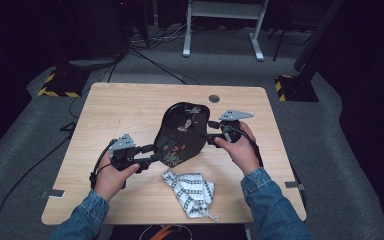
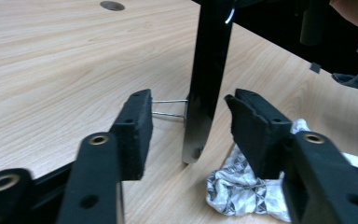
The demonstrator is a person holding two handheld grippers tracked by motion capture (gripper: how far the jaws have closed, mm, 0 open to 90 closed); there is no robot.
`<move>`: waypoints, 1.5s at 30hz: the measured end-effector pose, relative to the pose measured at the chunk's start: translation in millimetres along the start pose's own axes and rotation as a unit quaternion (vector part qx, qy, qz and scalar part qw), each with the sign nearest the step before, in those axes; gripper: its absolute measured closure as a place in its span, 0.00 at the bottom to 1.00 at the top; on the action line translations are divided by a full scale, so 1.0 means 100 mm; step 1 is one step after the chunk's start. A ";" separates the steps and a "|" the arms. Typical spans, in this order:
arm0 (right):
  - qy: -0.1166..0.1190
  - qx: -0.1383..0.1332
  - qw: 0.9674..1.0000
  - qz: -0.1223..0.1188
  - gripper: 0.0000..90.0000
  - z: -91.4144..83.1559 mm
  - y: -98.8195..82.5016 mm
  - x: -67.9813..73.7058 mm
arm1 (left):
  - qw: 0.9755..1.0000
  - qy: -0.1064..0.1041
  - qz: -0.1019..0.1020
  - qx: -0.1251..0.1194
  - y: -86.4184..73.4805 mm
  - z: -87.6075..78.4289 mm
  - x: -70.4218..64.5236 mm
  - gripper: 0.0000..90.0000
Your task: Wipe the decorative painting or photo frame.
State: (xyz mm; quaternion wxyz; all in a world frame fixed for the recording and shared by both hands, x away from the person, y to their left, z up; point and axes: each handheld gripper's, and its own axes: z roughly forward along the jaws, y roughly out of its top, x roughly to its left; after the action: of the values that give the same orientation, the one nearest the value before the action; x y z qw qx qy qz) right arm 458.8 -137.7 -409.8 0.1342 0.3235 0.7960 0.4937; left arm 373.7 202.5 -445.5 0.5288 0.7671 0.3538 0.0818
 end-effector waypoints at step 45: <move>-0.001 -0.024 1.000 -0.010 0.58 -0.14 0.11 0.13 | 0.999 0.016 0.023 -0.019 0.26 0.01 0.09 0.75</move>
State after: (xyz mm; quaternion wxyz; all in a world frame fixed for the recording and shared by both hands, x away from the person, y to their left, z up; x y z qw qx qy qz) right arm 445.8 -135.4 -392.3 0.1473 0.3123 0.7872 0.5109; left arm 392.4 202.4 -425.7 0.5354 0.7633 0.3434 0.1131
